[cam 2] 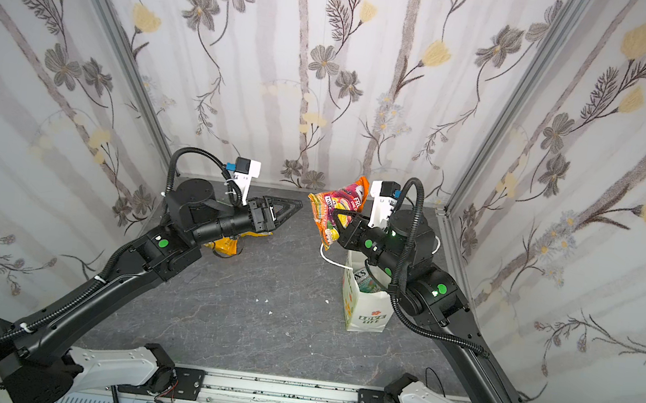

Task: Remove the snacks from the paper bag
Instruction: 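Grasp the FOXS packet top with the left gripper beside the right gripper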

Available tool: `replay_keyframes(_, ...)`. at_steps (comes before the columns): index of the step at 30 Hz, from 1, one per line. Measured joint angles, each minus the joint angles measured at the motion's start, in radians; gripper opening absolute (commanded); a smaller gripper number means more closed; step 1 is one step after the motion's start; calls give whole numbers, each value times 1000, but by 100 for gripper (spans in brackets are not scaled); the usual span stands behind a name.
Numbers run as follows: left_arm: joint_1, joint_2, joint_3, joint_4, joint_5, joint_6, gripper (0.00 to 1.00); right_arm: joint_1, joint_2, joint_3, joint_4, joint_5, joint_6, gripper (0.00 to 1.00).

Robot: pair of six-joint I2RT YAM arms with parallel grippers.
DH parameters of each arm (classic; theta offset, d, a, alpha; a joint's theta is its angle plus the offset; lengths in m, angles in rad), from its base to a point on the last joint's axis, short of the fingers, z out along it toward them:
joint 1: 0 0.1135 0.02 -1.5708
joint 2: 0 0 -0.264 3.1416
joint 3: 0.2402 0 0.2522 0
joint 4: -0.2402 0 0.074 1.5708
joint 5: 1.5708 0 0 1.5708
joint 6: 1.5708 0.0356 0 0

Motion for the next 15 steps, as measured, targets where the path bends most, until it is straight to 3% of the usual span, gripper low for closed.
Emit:
replay_keyframes(3,-1,34,-3,92,31,-60,78,16,14,-2,21,-11,7,0)
replay_keyframes(8,-3,72,-6,186,49,-118,45,42,30,-3,44,-28,16,0)
replay_keyframes(12,-2,80,-8,206,55,-141,26,51,35,-8,61,-33,22,0)
replay_keyframes(15,1,80,-11,213,48,-146,11,56,42,-12,77,-33,25,7)
